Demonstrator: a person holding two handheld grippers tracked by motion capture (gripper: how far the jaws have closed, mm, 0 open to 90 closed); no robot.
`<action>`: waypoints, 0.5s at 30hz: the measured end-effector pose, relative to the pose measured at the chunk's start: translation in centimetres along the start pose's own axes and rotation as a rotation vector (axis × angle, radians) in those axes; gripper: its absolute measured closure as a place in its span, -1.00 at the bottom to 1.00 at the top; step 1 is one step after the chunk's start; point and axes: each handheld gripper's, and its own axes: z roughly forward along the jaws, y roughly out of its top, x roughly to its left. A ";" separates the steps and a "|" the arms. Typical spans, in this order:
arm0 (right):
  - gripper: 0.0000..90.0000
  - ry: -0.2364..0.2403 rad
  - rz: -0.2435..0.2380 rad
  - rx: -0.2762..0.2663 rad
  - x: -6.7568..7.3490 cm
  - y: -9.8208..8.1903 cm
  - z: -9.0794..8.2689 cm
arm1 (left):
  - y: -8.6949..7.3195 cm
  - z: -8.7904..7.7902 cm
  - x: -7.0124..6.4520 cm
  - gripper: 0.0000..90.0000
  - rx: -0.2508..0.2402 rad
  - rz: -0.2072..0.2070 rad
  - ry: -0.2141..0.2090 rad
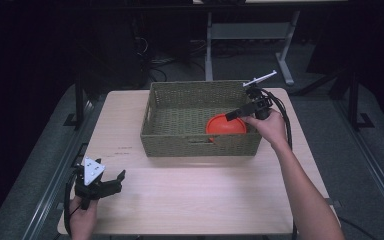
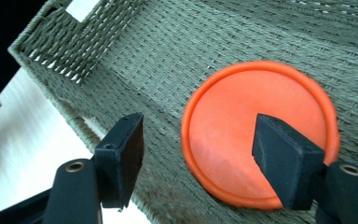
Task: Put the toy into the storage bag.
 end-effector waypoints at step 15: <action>-0.34 0.055 -0.018 -0.044 0.7 -1.3 -2.1 | 0.0 0.0 0.0 -0.71 -0.003 -0.004 0.003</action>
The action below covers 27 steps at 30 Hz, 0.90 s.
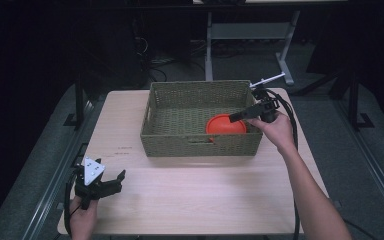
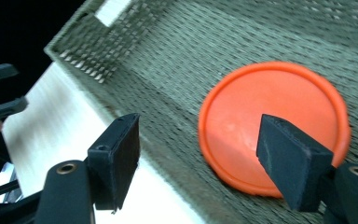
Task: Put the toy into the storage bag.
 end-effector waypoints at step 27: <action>-0.36 0.032 -0.057 -0.036 1.5 -5.7 -3.4 | 0.0 0.1 -0.2 -0.71 0.001 0.003 -0.001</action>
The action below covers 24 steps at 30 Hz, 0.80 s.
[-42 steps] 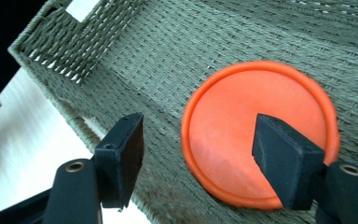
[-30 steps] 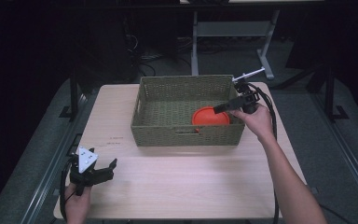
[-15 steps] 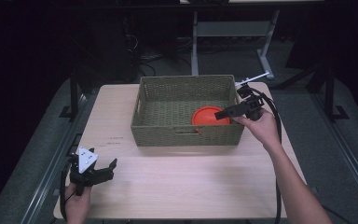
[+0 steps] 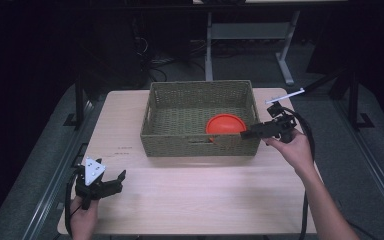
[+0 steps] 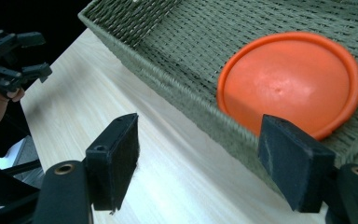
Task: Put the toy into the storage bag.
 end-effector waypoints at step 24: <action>-0.38 0.002 -0.041 -0.008 0.4 -7.7 -1.2 | 0.0 0.1 -0.2 -0.71 0.001 0.003 -0.004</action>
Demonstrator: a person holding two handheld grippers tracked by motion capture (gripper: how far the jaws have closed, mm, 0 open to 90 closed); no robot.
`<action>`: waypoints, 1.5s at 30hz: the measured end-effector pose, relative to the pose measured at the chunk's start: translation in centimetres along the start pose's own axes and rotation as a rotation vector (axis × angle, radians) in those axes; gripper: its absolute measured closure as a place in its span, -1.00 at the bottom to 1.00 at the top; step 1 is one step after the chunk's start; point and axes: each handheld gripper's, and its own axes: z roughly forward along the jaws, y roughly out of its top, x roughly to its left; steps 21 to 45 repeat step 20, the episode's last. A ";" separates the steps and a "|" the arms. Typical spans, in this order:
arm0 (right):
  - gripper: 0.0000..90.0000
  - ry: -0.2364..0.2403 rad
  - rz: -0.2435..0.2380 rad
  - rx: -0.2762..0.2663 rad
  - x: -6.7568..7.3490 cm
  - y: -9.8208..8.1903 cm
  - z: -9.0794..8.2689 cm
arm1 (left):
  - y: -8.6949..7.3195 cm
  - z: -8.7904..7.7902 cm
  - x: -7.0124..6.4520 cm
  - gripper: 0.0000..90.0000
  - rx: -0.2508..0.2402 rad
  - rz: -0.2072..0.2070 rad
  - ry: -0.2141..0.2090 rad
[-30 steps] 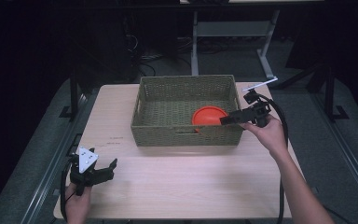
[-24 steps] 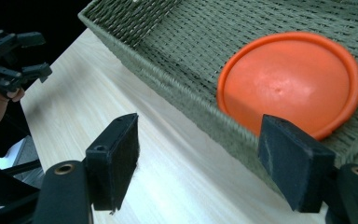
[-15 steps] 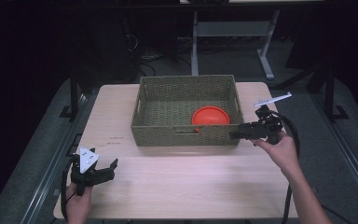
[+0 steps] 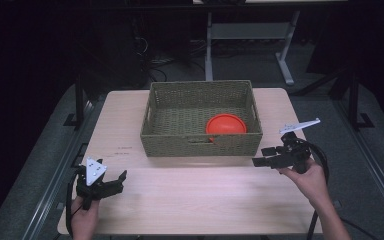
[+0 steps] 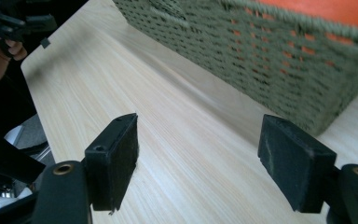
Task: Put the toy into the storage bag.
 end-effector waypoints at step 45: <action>-0.44 -0.034 0.025 -0.050 -0.5 -6.5 0.2 | 0.0 0.1 0.0 -0.71 0.000 -0.001 -0.003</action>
